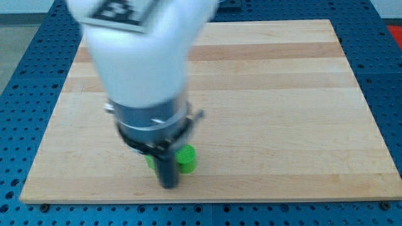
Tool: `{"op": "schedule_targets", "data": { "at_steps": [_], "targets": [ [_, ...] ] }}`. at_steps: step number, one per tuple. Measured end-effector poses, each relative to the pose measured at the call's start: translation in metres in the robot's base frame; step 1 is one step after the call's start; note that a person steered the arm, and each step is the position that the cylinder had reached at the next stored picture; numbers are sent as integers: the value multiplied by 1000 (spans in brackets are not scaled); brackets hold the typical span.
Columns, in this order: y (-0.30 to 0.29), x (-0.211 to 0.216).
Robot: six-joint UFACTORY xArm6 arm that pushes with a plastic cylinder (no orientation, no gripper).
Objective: Place green star to the bottom of red circle
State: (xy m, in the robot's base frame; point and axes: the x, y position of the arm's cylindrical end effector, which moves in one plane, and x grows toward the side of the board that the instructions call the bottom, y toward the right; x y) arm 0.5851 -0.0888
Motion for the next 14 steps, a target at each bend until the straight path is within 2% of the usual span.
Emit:
{"op": "schedule_targets", "data": {
  "at_steps": [1, 3, 4, 5, 6, 7, 8, 9, 10, 11, 12, 13, 14],
  "targets": [
    [-37, -48],
    [-49, -76],
    [-34, -55],
    [-24, -64],
    [-24, -122],
    [-23, -125],
    [-4, -92],
    [29, -96],
    [22, -152],
    [-10, -209],
    [-12, -210],
    [-12, -173],
    [-45, -191]
  ]
}}
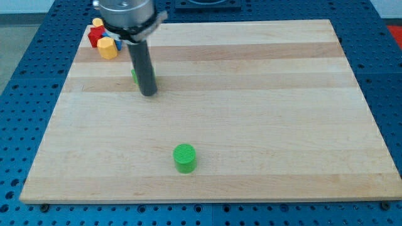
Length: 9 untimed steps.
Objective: Place green star to the bottom of red circle
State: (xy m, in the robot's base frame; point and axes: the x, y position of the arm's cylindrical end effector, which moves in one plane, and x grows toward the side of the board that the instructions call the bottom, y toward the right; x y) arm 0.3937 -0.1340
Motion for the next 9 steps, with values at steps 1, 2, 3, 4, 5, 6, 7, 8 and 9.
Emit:
{"op": "schedule_targets", "data": {
  "at_steps": [1, 2, 3, 4, 5, 6, 7, 8, 9],
  "targets": [
    [-11, -52],
    [-10, -68],
    [-13, -70],
    [-21, -87],
    [-23, -101],
    [-23, -102],
    [-24, -102],
    [-1, -101],
    [11, -110]
  ]
}}
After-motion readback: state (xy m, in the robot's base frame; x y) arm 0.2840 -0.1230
